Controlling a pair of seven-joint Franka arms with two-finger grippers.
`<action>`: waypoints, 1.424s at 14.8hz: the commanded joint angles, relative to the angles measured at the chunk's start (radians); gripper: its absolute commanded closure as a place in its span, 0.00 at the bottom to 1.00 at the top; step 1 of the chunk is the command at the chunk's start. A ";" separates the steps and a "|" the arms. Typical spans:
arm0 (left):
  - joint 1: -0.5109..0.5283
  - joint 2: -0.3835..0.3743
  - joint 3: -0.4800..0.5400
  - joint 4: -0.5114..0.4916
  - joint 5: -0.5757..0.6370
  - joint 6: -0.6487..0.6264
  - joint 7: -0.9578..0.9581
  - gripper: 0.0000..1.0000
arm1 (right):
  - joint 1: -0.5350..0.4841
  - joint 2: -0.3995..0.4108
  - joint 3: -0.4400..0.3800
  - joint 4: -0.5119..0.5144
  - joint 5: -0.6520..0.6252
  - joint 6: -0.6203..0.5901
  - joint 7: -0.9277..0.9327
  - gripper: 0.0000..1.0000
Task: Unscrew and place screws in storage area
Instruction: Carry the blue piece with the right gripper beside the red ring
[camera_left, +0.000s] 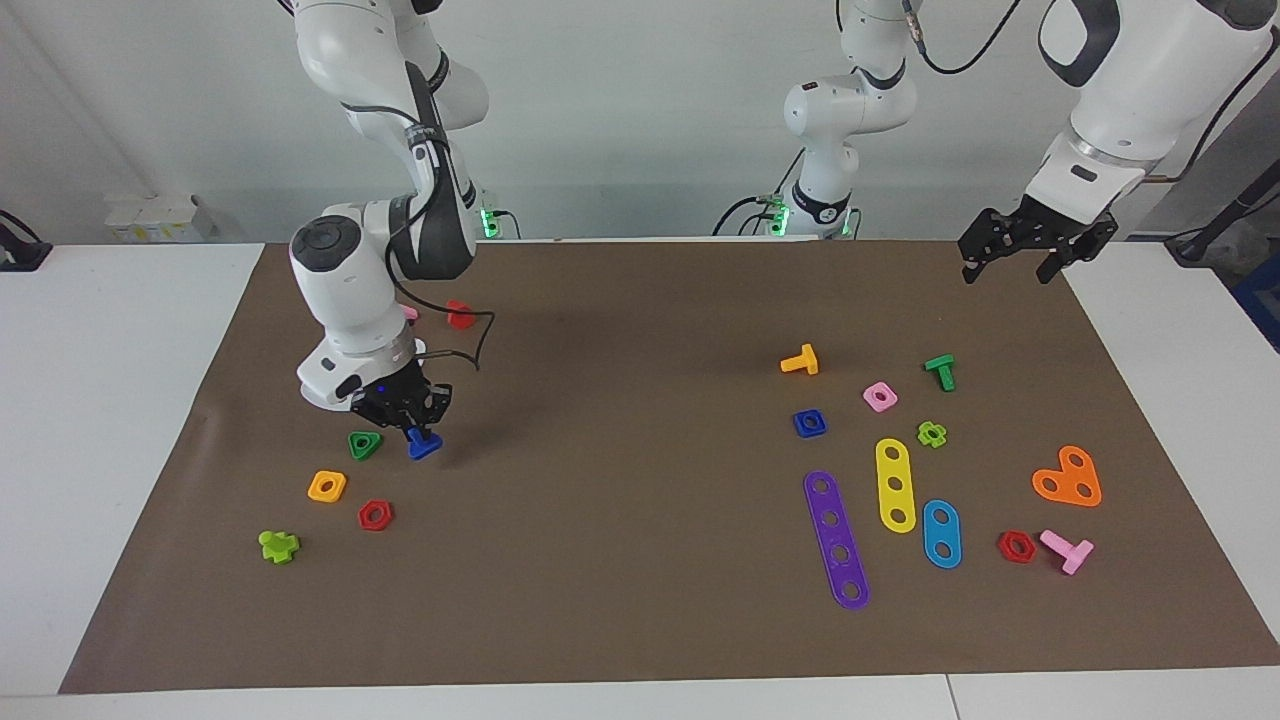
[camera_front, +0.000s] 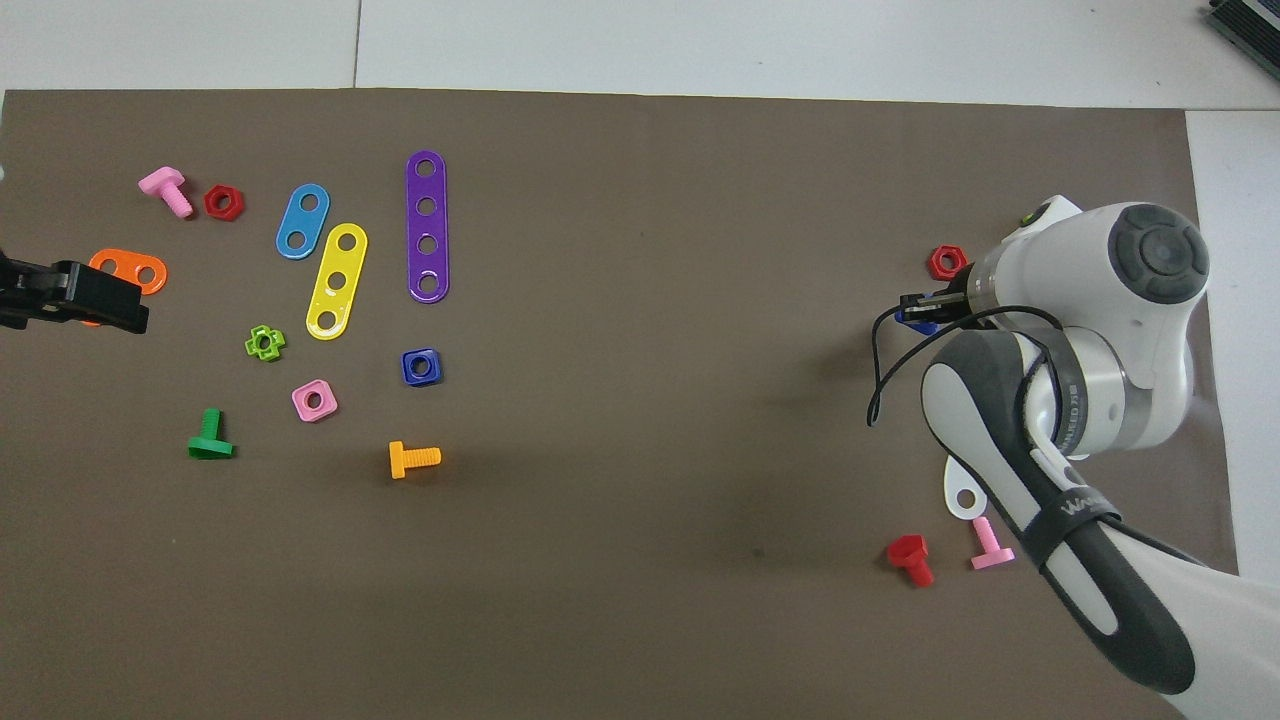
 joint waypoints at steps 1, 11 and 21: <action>-0.014 -0.022 0.008 -0.025 0.022 0.007 -0.004 0.00 | -0.016 -0.037 0.019 -0.122 0.020 0.127 -0.035 1.00; -0.005 -0.021 0.008 -0.025 0.020 0.015 -0.001 0.00 | -0.015 -0.005 0.017 -0.165 0.020 0.215 -0.035 1.00; -0.005 -0.022 0.008 -0.026 0.020 0.013 -0.001 0.00 | -0.024 -0.018 -0.048 0.217 -0.003 -0.206 0.014 0.00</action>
